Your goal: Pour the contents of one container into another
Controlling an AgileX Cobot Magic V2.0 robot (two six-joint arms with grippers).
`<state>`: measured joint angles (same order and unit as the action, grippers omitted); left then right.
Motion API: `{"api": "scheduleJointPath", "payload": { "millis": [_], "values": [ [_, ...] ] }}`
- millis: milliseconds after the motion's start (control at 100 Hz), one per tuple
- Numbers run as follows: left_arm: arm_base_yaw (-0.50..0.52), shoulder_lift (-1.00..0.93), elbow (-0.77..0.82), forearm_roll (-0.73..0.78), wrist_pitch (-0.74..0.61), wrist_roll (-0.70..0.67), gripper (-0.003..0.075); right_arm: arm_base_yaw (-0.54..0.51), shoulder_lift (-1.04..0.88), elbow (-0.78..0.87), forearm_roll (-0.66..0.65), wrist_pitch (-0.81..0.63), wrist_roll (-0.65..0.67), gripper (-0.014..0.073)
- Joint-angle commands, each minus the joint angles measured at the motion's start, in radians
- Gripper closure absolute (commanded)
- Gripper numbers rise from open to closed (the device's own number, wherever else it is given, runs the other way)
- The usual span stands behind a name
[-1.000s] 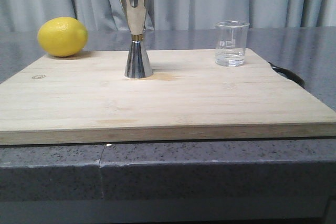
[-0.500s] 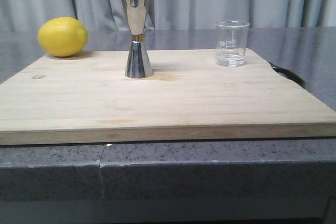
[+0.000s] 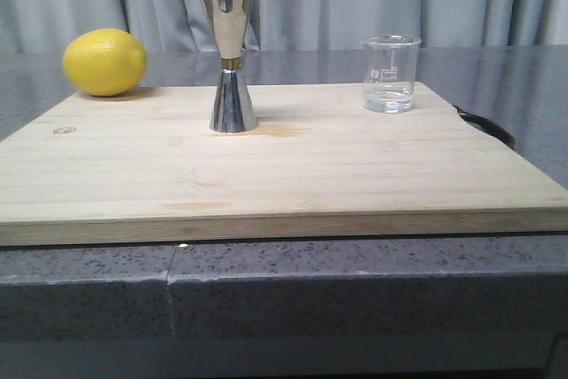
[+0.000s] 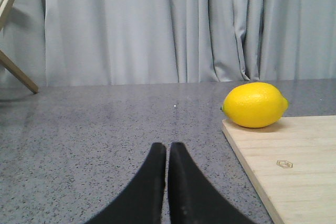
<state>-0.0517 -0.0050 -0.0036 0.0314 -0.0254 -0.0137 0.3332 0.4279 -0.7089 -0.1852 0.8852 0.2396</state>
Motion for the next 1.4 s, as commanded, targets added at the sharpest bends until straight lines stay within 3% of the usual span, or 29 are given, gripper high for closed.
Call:
{"api": "scheduleJointPath", "payload": {
  "millis": [0, 190, 320, 1210, 1390],
  "values": [
    [0.002, -0.027, 0.013, -0.008, -0.085, -0.008, 0.0739, -0.005, 0.004, -0.024, -0.024, -0.061, 0.001, 0.0573],
    [0.002, -0.027, 0.013, -0.025, -0.079, -0.001, 0.0739, -0.005, 0.004, -0.024, -0.024, -0.061, 0.001, 0.0573],
    [0.002, -0.027, 0.013, -0.178, -0.079, 0.177, 0.0739, -0.005, 0.004, -0.024, -0.024, -0.059, 0.001, 0.0573],
    [0.002, -0.027, 0.013, -0.152, -0.086, 0.175, 0.0739, -0.005, -0.011, -0.017, -0.028, -0.064, 0.001, 0.0573],
    [0.002, -0.027, 0.013, -0.152, -0.086, 0.175, 0.0739, -0.112, -0.125, 0.073, -0.001, -0.125, 0.001, 0.0573]
  ]
}}
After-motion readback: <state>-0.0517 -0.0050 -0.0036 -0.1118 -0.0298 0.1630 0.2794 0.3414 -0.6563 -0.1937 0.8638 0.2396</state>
